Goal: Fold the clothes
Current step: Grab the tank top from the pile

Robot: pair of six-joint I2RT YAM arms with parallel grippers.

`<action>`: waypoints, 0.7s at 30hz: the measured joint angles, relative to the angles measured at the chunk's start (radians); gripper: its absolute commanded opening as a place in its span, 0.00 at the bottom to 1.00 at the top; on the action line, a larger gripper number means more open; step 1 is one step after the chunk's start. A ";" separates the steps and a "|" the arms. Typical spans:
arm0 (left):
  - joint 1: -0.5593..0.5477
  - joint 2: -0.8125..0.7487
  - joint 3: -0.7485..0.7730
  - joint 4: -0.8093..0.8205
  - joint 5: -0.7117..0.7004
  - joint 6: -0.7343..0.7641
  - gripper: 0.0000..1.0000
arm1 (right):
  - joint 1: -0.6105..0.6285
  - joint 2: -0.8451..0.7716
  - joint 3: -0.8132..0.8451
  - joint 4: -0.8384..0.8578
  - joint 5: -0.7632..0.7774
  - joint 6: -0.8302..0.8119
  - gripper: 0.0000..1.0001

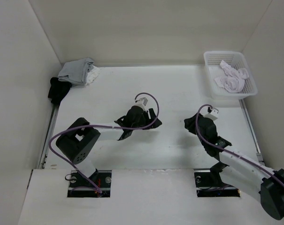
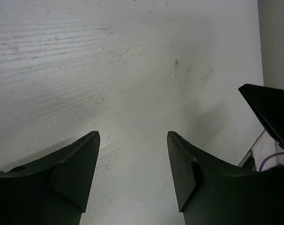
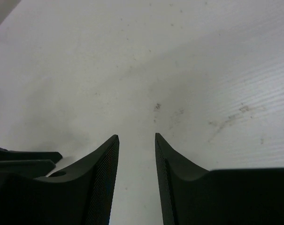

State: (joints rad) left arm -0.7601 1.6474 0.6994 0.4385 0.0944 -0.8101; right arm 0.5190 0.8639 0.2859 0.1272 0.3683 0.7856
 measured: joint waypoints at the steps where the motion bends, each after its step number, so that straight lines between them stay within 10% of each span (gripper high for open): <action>1: 0.000 -0.001 0.000 0.006 0.012 0.000 0.56 | 0.000 0.016 0.031 -0.003 0.001 -0.005 0.28; 10: -0.036 -0.041 -0.004 0.037 0.068 0.003 0.06 | -0.061 0.143 0.389 -0.125 0.014 -0.095 0.00; 17: -0.064 -0.088 -0.010 0.043 0.019 0.013 0.04 | -0.419 0.356 0.728 -0.225 0.050 -0.183 0.01; 21: -0.051 -0.088 -0.013 0.019 -0.018 0.031 0.08 | -0.567 0.524 0.861 -0.254 0.069 -0.213 0.19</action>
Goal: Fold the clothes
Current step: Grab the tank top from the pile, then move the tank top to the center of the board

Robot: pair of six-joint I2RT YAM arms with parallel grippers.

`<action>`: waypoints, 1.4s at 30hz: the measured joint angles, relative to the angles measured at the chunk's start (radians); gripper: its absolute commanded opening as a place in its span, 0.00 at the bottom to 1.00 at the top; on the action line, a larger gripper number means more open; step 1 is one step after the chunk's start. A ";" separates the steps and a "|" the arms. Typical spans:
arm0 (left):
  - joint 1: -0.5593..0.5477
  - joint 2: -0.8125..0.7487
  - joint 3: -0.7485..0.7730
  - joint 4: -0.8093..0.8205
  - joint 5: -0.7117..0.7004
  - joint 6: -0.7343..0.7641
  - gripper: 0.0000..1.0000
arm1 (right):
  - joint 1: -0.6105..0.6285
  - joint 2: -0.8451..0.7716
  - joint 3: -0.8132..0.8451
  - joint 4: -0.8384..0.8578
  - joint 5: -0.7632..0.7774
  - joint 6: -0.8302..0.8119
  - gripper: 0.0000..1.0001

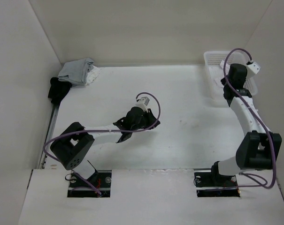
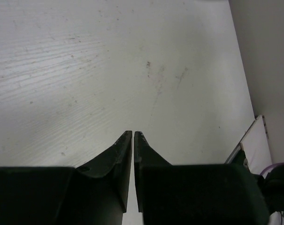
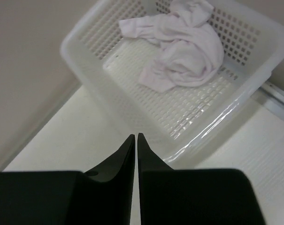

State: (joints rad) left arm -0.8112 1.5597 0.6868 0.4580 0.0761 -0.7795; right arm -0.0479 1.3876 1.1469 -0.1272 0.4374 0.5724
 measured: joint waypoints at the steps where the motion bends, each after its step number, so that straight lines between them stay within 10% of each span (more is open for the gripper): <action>1: 0.002 0.000 0.000 -0.004 -0.008 0.003 0.09 | -0.027 0.047 0.031 -0.008 0.005 -0.010 0.26; 6: 0.010 0.000 -0.006 -0.014 -0.056 0.050 0.27 | -0.163 0.344 0.237 -0.032 0.008 -0.052 0.47; 15: 0.006 0.016 -0.011 -0.013 -0.092 0.098 0.34 | -0.319 0.742 0.545 -0.068 -0.119 -0.090 0.53; 18: 0.006 0.023 -0.013 -0.007 -0.092 0.100 0.34 | -0.334 0.811 0.621 -0.077 -0.158 -0.090 0.49; 22: 0.014 0.034 -0.013 0.023 -0.090 0.100 0.34 | -0.328 0.863 0.688 -0.089 -0.199 -0.080 0.03; 25: 0.024 0.047 -0.013 0.026 -0.088 0.100 0.34 | -0.323 0.878 0.699 -0.080 -0.232 -0.064 0.00; 33: 0.039 0.054 -0.013 0.033 -0.087 0.100 0.34 | -0.275 0.544 0.373 0.103 -0.277 -0.012 0.00; 42: 0.103 0.022 -0.047 0.036 -0.092 0.082 0.34 | 0.078 -0.104 0.341 0.250 -0.349 0.005 0.01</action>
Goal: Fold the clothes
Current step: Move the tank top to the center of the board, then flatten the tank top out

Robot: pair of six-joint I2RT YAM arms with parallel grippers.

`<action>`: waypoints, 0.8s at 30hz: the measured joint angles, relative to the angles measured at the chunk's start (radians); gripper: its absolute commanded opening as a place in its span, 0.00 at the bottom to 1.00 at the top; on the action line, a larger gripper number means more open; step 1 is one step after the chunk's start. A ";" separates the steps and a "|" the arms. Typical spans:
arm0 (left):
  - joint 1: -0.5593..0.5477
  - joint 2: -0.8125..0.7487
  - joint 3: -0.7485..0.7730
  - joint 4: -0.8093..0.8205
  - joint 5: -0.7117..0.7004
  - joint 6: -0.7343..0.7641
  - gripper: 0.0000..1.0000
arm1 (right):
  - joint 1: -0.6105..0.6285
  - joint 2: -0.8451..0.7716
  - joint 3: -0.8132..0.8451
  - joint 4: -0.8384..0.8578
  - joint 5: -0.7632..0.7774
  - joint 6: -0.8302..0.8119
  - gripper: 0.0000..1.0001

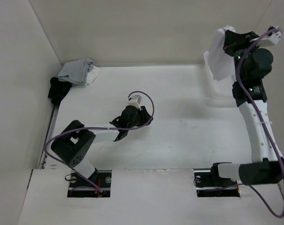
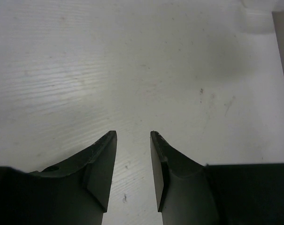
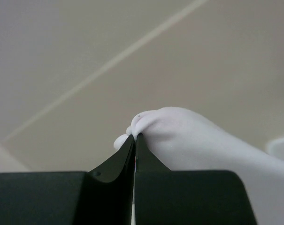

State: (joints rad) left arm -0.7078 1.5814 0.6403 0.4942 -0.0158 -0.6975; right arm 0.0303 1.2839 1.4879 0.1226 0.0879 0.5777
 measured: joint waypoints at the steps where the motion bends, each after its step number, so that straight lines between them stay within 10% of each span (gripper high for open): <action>1: 0.023 -0.024 -0.012 -0.011 -0.002 -0.009 0.34 | 0.048 -0.045 0.007 0.007 -0.005 0.004 0.01; 8: 0.214 -0.272 -0.098 -0.070 -0.037 -0.084 0.36 | 0.306 -0.240 -0.227 0.101 -0.018 0.085 0.09; 10: 0.273 -0.343 -0.128 -0.096 -0.040 -0.101 0.37 | 0.335 -0.251 -0.381 0.140 -0.016 0.130 0.27; 15: 0.377 -0.467 -0.190 -0.166 -0.072 -0.121 0.37 | 0.348 0.051 -0.664 0.168 -0.051 0.244 0.47; 17: 0.379 -0.478 -0.204 -0.189 -0.082 -0.119 0.37 | 0.343 0.151 -0.702 0.135 -0.070 0.259 0.45; 21: 0.325 -0.449 -0.230 -0.217 -0.096 -0.099 0.35 | 0.355 0.083 -0.818 0.100 -0.059 0.258 0.11; 24: 0.256 -0.394 -0.239 -0.249 -0.119 -0.071 0.35 | 0.386 -0.024 -0.858 0.079 -0.029 0.249 0.09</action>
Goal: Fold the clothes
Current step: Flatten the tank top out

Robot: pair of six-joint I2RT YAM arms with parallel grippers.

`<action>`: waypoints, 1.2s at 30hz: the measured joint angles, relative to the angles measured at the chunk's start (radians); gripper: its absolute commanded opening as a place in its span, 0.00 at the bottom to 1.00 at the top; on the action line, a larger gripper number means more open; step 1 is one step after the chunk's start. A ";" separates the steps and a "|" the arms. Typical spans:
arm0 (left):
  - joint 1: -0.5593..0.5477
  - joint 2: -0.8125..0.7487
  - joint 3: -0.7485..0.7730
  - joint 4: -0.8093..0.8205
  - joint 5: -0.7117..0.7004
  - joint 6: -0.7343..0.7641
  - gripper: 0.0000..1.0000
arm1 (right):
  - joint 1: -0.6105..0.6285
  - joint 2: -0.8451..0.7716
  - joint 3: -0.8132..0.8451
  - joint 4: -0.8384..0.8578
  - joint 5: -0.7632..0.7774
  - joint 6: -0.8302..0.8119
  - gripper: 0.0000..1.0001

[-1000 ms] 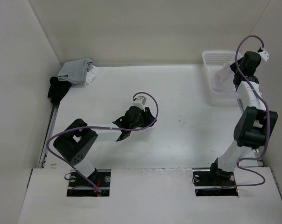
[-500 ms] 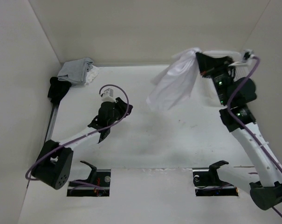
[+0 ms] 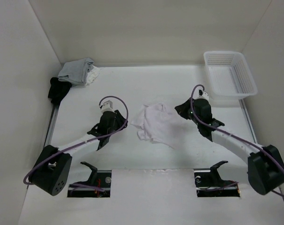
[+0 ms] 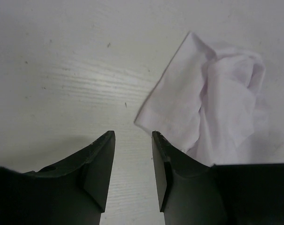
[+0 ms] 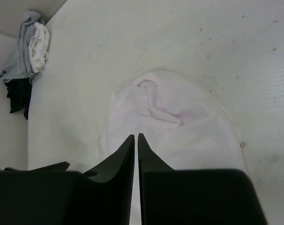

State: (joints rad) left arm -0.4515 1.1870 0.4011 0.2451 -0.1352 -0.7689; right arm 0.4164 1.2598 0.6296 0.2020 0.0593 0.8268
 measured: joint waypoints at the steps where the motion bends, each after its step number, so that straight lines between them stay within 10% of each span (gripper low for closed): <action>1: -0.016 0.012 0.000 -0.005 -0.004 0.005 0.35 | 0.015 -0.040 -0.014 -0.016 0.014 0.000 0.10; 12: -0.414 0.163 0.154 -0.050 -0.107 0.050 0.38 | 0.268 -0.324 -0.242 -0.432 0.267 0.122 0.42; 27: -0.395 0.272 0.171 -0.142 -0.200 0.060 0.42 | 0.441 -0.254 -0.226 -0.621 0.360 0.289 0.44; 36: -0.395 0.295 0.179 -0.108 -0.159 0.060 0.20 | 0.470 -0.220 -0.239 -0.525 0.291 0.352 0.32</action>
State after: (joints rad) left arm -0.8463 1.4822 0.5804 0.1368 -0.2947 -0.7094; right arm 0.8860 1.0401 0.3908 -0.3233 0.3500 1.1790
